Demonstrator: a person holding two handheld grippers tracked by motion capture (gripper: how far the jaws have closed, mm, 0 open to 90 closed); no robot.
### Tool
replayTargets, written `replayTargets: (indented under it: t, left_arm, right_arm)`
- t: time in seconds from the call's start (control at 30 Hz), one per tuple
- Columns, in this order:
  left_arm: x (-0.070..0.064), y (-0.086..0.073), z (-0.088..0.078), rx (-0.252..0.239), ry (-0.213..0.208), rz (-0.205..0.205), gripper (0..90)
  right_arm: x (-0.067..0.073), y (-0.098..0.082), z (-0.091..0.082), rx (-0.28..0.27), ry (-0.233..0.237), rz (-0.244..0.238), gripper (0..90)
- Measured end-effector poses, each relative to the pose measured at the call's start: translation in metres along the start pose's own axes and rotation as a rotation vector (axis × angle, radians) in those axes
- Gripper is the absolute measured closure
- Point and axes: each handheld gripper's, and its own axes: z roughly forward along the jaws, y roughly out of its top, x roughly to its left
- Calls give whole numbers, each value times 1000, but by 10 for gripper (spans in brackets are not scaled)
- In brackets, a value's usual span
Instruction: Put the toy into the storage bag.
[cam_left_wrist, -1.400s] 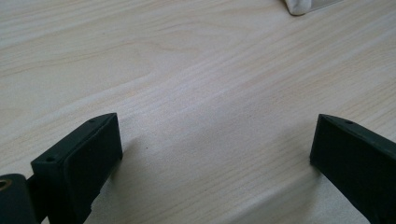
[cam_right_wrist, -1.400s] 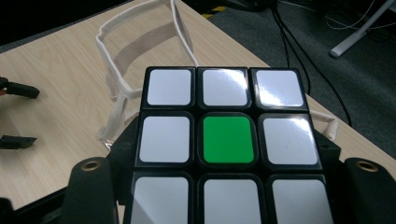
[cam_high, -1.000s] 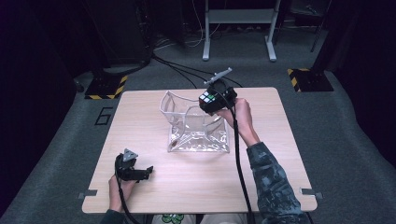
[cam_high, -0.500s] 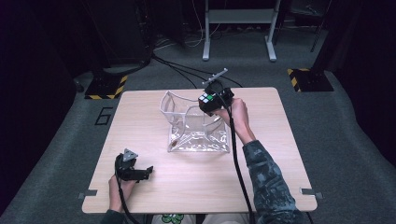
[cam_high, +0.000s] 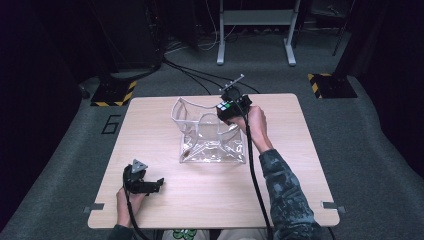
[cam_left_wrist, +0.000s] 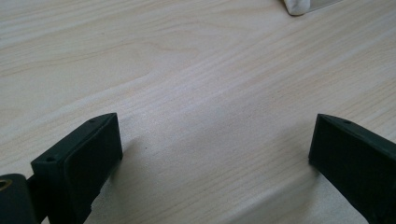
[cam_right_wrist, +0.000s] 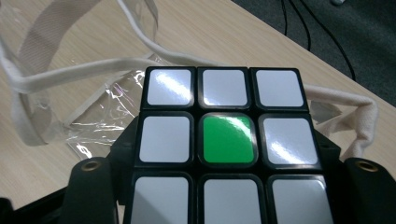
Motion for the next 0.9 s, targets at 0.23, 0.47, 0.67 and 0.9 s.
replayTargets:
  t: [0.23,0.47,0.67,0.9]
  left_arm:
    - [0,0,0,0,-2,-1,26]
    - [0,0,0,1,2,4,26]
    - [0,0,0,1,1,4,25]
    - [0,0,0,0,-2,-1,26]
  right_arm:
    - [-8,-4,8,22,-8,34,333]
    - [-7,-4,10,41,-42,18,333]
    - [-2,-4,16,87,-86,-23,333]
    - [4,-3,27,125,-95,-60,332]
